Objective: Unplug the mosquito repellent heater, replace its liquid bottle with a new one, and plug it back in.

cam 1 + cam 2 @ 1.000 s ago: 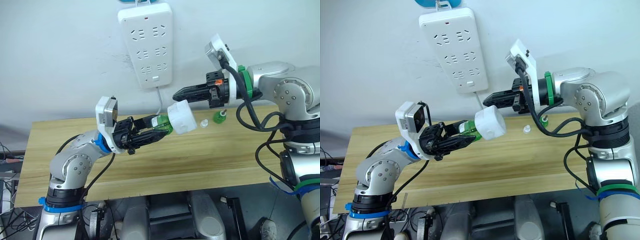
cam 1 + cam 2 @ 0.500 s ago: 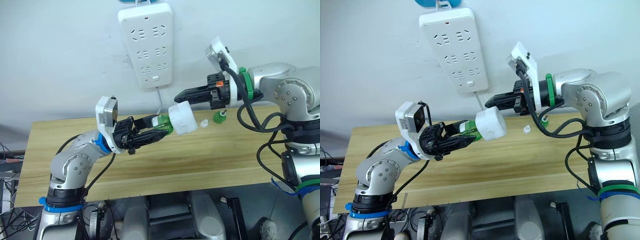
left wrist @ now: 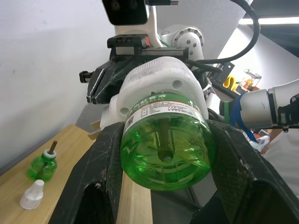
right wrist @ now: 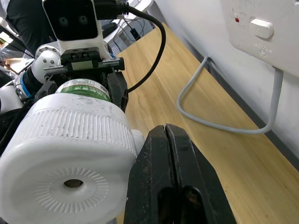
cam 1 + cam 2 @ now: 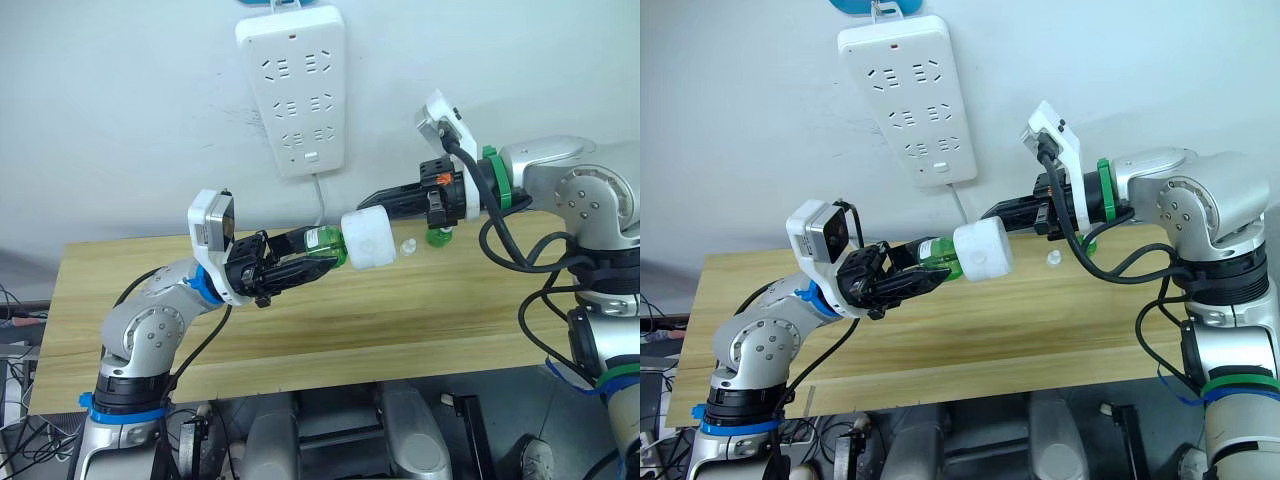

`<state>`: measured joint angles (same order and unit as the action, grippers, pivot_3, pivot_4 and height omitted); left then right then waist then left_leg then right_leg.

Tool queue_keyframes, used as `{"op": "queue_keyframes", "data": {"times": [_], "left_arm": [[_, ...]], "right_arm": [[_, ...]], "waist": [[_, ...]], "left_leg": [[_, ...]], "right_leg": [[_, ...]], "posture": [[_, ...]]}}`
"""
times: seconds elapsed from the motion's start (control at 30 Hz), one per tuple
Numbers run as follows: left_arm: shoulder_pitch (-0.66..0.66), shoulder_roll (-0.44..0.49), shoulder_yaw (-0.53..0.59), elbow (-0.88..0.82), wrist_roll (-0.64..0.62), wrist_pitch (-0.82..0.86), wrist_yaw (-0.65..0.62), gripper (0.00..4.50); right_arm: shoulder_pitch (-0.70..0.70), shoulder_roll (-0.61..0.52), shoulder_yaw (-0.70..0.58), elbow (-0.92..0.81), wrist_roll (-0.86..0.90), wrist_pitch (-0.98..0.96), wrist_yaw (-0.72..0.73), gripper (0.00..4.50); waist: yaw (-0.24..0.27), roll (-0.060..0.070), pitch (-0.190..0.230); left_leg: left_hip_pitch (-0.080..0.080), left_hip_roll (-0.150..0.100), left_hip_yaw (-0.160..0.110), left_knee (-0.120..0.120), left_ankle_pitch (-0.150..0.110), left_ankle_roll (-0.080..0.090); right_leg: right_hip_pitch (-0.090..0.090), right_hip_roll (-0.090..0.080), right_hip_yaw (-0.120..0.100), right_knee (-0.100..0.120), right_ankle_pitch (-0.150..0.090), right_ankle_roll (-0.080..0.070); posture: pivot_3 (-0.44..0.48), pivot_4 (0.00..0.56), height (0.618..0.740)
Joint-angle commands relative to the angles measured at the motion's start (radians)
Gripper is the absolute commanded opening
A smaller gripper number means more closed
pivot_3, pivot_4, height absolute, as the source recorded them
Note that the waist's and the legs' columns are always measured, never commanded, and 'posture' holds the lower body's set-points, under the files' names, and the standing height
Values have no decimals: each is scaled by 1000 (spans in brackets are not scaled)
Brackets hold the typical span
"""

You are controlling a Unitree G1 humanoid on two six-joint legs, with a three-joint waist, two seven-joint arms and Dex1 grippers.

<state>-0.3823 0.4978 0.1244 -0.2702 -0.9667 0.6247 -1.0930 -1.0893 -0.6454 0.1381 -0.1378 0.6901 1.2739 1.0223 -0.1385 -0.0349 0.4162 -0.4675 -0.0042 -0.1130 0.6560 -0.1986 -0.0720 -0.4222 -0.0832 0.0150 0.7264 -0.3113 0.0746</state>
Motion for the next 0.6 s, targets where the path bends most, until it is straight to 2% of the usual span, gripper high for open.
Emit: {"op": "queue_keyframes", "data": {"times": [0.03, 0.3, 0.6], "left_arm": [[-27, -9, 69, -30, -34, -39, 36, 2248], [-1, 0, 75, -53, -45, -21, 32, 2248], [15, 22, 89, -73, -96, 15, 54, 2248]], "right_arm": [[9, 11, 21, -70, 62, 36, 22, 8], [-47, 57, -39, 48, 20, -8, -21, 8], [-68, 42, -45, 133, -23, -76, -34, 8]], "waist": [[0, 0, 0], [0, 0, 0], [0, 0, 0]], "left_leg": [[0, 0, 0, 0, 0, 0], [0, 0, 0, 0, 0, 0], [0, 0, 0, 0, 0, 0]], "right_leg": [[0, 0, 0, 0, 0, 0], [0, 0, 0, 0, 0, 0], [0, 0, 0, -1, 0, 0]], "posture": [[-199, 348, 730], [-200, 342, 730], [-201, 332, 730]]}}
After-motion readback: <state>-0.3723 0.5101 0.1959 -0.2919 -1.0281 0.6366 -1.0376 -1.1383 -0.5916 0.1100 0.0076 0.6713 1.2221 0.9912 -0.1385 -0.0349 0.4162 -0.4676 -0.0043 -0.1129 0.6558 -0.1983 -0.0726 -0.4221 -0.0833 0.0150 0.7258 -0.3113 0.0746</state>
